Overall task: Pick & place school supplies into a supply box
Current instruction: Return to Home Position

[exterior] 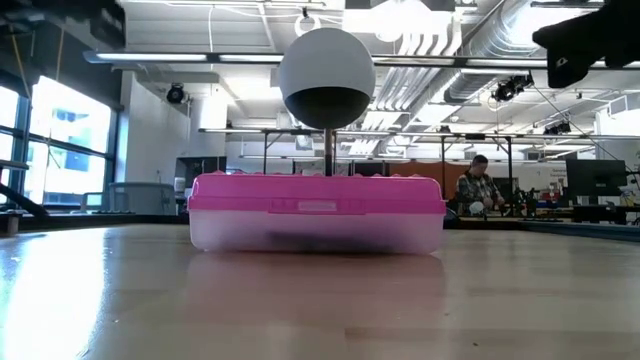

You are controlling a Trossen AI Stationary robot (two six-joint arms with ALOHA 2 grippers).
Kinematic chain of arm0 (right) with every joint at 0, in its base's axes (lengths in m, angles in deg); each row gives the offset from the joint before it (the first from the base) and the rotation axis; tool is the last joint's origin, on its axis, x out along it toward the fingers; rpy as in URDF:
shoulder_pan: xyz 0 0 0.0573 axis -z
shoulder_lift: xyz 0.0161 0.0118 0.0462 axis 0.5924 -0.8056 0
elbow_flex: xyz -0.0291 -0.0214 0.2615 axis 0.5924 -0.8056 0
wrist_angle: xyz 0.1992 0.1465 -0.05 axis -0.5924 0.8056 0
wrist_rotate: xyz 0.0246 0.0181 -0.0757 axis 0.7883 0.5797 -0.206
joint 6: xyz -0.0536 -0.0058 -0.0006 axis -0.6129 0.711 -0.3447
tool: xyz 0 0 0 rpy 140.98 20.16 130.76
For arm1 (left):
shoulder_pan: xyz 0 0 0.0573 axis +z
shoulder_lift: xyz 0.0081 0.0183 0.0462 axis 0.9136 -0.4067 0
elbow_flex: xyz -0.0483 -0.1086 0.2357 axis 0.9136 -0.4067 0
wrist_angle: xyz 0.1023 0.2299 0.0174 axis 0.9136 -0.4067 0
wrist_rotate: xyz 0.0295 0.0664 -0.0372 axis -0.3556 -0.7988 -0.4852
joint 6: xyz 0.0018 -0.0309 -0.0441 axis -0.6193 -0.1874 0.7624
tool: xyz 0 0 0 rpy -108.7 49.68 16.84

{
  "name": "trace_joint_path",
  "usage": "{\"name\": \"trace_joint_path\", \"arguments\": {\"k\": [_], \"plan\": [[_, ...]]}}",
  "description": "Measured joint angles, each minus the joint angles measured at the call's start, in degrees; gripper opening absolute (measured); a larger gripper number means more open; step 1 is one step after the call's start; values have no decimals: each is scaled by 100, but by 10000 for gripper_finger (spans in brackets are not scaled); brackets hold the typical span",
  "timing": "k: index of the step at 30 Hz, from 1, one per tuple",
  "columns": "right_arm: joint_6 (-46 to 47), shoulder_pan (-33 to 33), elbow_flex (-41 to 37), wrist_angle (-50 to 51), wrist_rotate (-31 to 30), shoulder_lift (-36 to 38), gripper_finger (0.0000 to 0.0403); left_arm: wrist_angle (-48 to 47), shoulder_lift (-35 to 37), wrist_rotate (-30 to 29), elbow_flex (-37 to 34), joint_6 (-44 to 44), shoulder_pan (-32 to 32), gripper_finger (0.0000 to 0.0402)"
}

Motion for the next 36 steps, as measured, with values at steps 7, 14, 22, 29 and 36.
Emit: {"name": "trace_joint_path", "arguments": {"k": [7,14,22,29,36], "plan": [[-189,0,235,70,122,24,0,-963,1254,-46,-317,110,756,55],[246,0,200,532,-1009,15,0,-2080,2246,246,-320,351,1181,55],[594,2,200,622,-1054,-22,0,-1914,2225,405,-811,384,1571,55],[519,2,200,616,-1052,-25,0,-1751,2124,716,-1142,903,1925,56],[517,2,200,611,-1051,-22,0,-1887,1940,991,-1140,953,1947,56]]}}
